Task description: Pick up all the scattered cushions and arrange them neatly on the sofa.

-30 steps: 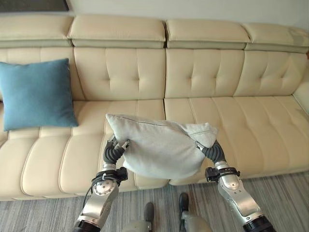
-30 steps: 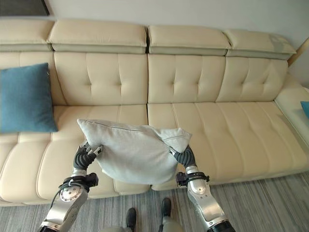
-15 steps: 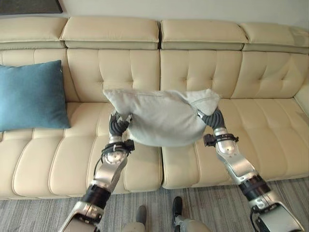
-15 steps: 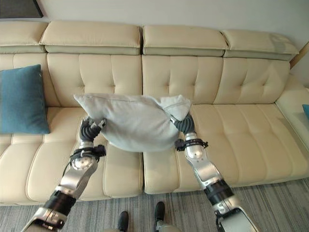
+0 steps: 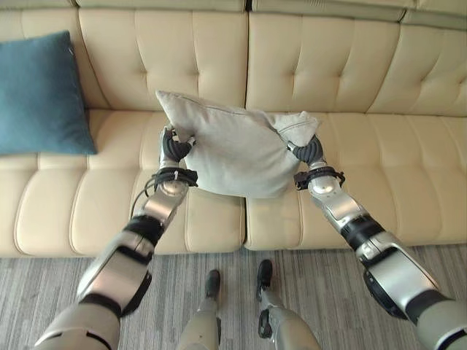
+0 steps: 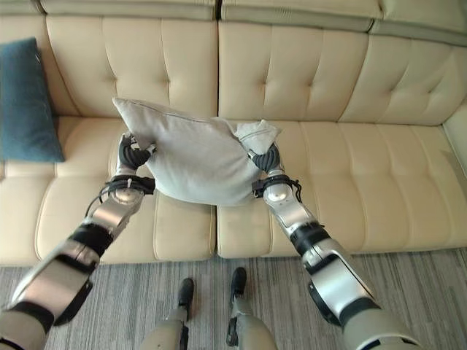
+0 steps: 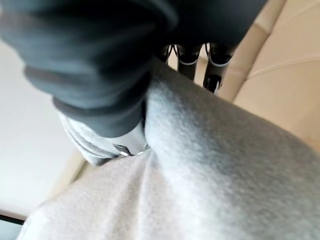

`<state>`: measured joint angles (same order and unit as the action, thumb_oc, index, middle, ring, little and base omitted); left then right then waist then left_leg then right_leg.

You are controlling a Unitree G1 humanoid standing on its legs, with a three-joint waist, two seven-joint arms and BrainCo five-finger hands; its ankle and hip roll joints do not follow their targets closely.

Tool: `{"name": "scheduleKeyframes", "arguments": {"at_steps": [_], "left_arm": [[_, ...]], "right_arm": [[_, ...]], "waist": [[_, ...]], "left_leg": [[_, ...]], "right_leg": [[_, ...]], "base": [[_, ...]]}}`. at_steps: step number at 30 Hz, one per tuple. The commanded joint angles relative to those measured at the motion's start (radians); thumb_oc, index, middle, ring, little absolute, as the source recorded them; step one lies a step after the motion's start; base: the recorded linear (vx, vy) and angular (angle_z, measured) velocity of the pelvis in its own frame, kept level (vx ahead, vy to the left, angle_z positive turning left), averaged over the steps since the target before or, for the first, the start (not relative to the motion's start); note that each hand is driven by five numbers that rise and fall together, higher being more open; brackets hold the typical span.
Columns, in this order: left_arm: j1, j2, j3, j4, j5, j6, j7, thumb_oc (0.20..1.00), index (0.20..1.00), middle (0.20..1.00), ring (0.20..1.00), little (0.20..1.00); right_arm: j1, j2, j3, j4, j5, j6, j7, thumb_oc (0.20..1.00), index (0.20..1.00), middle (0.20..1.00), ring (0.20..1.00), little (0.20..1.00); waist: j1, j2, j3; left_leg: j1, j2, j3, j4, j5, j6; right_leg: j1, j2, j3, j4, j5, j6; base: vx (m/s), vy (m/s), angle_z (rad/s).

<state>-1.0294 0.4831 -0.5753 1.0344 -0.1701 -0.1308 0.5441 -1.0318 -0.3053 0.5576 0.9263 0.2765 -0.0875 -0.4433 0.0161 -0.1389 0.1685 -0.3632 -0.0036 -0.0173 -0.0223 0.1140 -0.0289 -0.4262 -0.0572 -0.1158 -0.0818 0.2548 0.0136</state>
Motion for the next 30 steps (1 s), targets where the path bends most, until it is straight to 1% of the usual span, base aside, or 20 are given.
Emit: {"name": "scheduleKeyframes", "arguments": {"at_steps": [1,2,4,5,6,7,10,13,17,20,21,22,23,24,25,26,27,29,30], "left_arm": [[-0.247,0.084,-0.065,0.077,0.087,-0.017,-0.02,1.0,1.0,1.0,1.0,1.0],[-0.282,0.087,-0.075,0.134,0.059,-0.006,-0.044,1.0,1.0,1.0,1.0,1.0],[-0.283,0.087,-0.075,0.135,0.058,-0.007,-0.044,1.0,1.0,1.0,1.0,1.0],[-0.296,0.09,-0.025,0.166,-0.036,-0.006,-0.058,1.0,1.0,1.0,1.0,1.0],[-0.295,0.096,0.008,0.162,-0.092,-0.012,-0.061,1.0,1.0,1.0,1.0,1.0],[-0.275,0.1,0.097,0.13,-0.261,-0.04,-0.06,1.0,1.0,1.0,1.0,1.0],[-0.193,0.105,0.211,0.01,-0.419,-0.083,-0.051,1.0,1.0,1.0,1.0,1.0],[-0.072,0.115,0.3,-0.119,-0.481,-0.115,-0.048,1.0,1.0,1.0,1.0,1.0],[0.196,0.117,0.424,-0.352,-0.482,-0.128,-0.055,1.0,1.0,1.0,1.0,1.0],[0.462,0.08,0.526,-0.549,-0.432,-0.122,-0.078,1.0,1.0,1.0,1.0,1.0],[0.543,0.065,0.55,-0.596,-0.41,-0.11,-0.09,1.0,1.0,1.0,1.0,1.0],[0.554,0.063,0.552,-0.604,-0.407,-0.107,-0.089,1.0,1.0,1.0,1.0,1.0],[0.706,0.036,0.605,-0.691,-0.371,-0.103,-0.126,1.0,1.0,1.0,1.0,1.0],[0.775,0.017,0.618,-0.705,-0.35,-0.081,-0.16,1.0,1.0,1.0,1.0,1.0],[0.834,-0.002,0.629,-0.701,-0.331,-0.076,-0.188,1.0,1.0,1.0,1.0,1.0],[0.839,-0.003,0.629,-0.703,-0.33,-0.076,-0.189,1.0,1.0,1.0,1.0,1.0],[0.895,-0.023,0.646,-0.712,-0.325,-0.072,-0.205,1.0,1.0,1.0,1.0,1.0],[0.98,-0.058,0.655,-0.706,-0.292,-0.055,-0.24,1.0,1.0,1.0,1.0,1.0],[1.059,-0.096,0.662,-0.707,-0.283,-0.031,-0.276,1.0,1.0,1.0,1.0,1.0]], "right_arm": [[-0.225,-0.068,0.047,0.109,-0.043,-0.011,-0.009,1.0,1.0,1.0,1.0,1.0],[-0.255,-0.087,0.046,0.161,-0.035,0.01,-0.007,1.0,1.0,1.0,1.0,1.0],[-0.256,-0.087,0.046,0.162,-0.035,0.01,-0.006,1.0,1.0,1.0,1.0,1.0],[-0.284,-0.113,0.033,0.194,-0.008,0.031,-0.011,1.0,1.0,1.0,1.0,1.0],[-0.289,-0.125,0.02,0.195,0.002,0.036,-0.017,1.0,1.0,1.0,1.0,1.0],[-0.295,-0.142,-0.021,0.16,0.044,0.039,-0.046,1.0,1.0,1.0,1.0,1.0],[-0.252,-0.153,-0.095,0.053,0.084,0.037,-0.09,1.0,1.0,1.0,1.0,1.0],[-0.164,-0.142,-0.183,-0.082,0.116,0.011,-0.125,1.0,1.0,1.0,1.0,1.0],[0.069,-0.137,-0.296,-0.322,0.152,-0.024,-0.099,1.0,1.0,1.0,1.0,1.0],[0.325,-0.116,-0.375,-0.507,0.173,-0.043,-0.027,1.0,1.0,1.0,1.0,1.0],[0.403,-0.106,-0.395,-0.556,0.164,-0.045,-0.004,1.0,1.0,1.0,1.0,1.0],[0.414,-0.105,-0.395,-0.563,0.163,-0.042,-0.004,1.0,1.0,1.0,1.0,1.0],[0.536,-0.096,-0.439,-0.622,0.16,-0.045,0.061,1.0,1.0,1.0,1.0,1.0],[0.613,-0.095,-0.465,-0.649,0.151,-0.042,0.104,1.0,1.0,1.0,1.0,1.0],[0.668,-0.092,-0.483,-0.64,0.126,-0.04,0.126,1.0,1.0,1.0,1.0,1.0],[0.673,-0.092,-0.483,-0.642,0.125,-0.04,0.127,1.0,1.0,1.0,1.0,1.0],[0.724,-0.084,-0.498,-0.646,0.11,-0.03,0.145,1.0,1.0,1.0,1.0,1.0],[0.81,-0.062,-0.515,-0.606,0.106,-0.031,0.174,1.0,1.0,1.0,1.0,1.0],[0.887,-0.039,-0.53,-0.593,0.08,-0.006,0.211,1.0,1.0,1.0,1.0,1.0]], "waist": [[0.019,0.034,0.061],[0.016,0.035,0.053],[0.016,0.035,0.053],[0.015,0.038,0.047],[0.015,0.039,0.042],[0.02,0.042,0.033],[0.023,0.046,0.008],[0.022,0.051,-0.029],[0.024,0.06,-0.074],[0.026,0.064,-0.104],[0.028,0.066,-0.113],[0.028,0.066,-0.118],[0.032,0.067,-0.125],[0.031,0.071,-0.13],[0.032,0.072,-0.135],[0.032,0.073,-0.137],[0.031,0.073,-0.141],[0.032,0.076,-0.146],[0.034,0.079,-0.148]], "left_leg": [[0.042,0.036,-0.004,-0.049,-0.032,-0.028],[0.041,0.036,-0.006,-0.057,-0.028,-0.03],[0.04,0.036,-0.006,-0.057,-0.028,-0.03],[0.05,0.035,-0.004,-0.065,-0.03,-0.034],[0.052,0.033,-0.007,-0.065,-0.03,-0.034],[0.071,0.031,-0.006,-0.065,-0.039,-0.036],[0.113,0.026,-0.001,-0.065,-0.061,-0.037],[0.149,0.02,0.004,-0.065,-0.075,-0.036],[0.201,0.015,0.009,-0.065,-0.095,-0.031],[0.236,0.012,0.013,-0.065,-0.106,-0.028],[0.248,0.012,0.014,-0.065,-0.11,-0.026],[0.25,0.012,0.014,-0.065,-0.11,-0.026],[0.266,0.01,0.014,-0.065,-0.115,-0.022],[0.275,0.009,0.014,-0.065,-0.117,-0.021],[0.282,0.008,0.014,-0.065,-0.118,-0.019],[0.283,0.008,0.014,-0.065,-0.119,-0.019],[0.291,0.009,0.014,-0.065,-0.12,-0.018],[0.301,0.007,0.016,-0.065,-0.122,-0.015],[0.306,0.005,0.016,-0.065,-0.122,-0.012]], "right_leg": [[0.114,-0.041,0.02,0.077,-0.199,0.119],[0.114,-0.04,0.019,0.063,-0.191,0.123],[0.113,-0.04,0.019,0.063,-0.191,0.123],[0.125,-0.038,0.017,0.046,-0.187,0.127],[0.128,-0.038,0.018,0.042,-0.183,0.127],[0.15,-0.035,0.015,0.031,-0.184,0.128],[0.194,-0.035,0.011,0.012,-0.19,0.128],[0.23,-0.041,0.007,-0.001,-0.189,0.128],[0.284,-0.048,0.003,-0.005,-0.197,0.127],[0.318,-0.054,0.002,-0.005,-0.202,0.126],[0.327,-0.055,0.001,-0.005,-0.203,0.126],[0.329,-0.055,0.001,-0.005,-0.204,0.126],[0.344,-0.059,0.003,-0.005,-0.207,0.127],[0.351,-0.06,0.001,-0.005,-0.208,0.128],[0.359,-0.061,0.001,-0.005,-0.21,0.128],[0.36,-0.061,0.001,-0.005,-0.21,0.129],[0.366,-0.064,-0.001,-0.005,-0.211,0.129],[0.375,-0.066,-0.005,-0.005,-0.212,0.131],[0.38,-0.069,-0.007,-0.005,-0.211,0.133]], "base": [[0.0,0.0,0.0],[0.0,0.0,0.0],[0.01,0.007,0.02],[0.02,0.024,0.06],[0.04,0.047,0.06],[0.06,0.036,0.04],[0.09,0.036,-0.02],[0.12,0.056,-0.07],[0.11,0.059,0.02],[0.07,0.058,0.02],[0.03,0.033,-0.01],[0.03,0.044,-0.03],[0.01,0.048,-0.04],[0.0,0.065,-0.03],[-0.01,0.033,-0.01],[0.0,0.0,0.0],[0.0,0.0,0.0],[-0.03,0.05,-0.07],[-0.06,0.061,-0.12]]}}
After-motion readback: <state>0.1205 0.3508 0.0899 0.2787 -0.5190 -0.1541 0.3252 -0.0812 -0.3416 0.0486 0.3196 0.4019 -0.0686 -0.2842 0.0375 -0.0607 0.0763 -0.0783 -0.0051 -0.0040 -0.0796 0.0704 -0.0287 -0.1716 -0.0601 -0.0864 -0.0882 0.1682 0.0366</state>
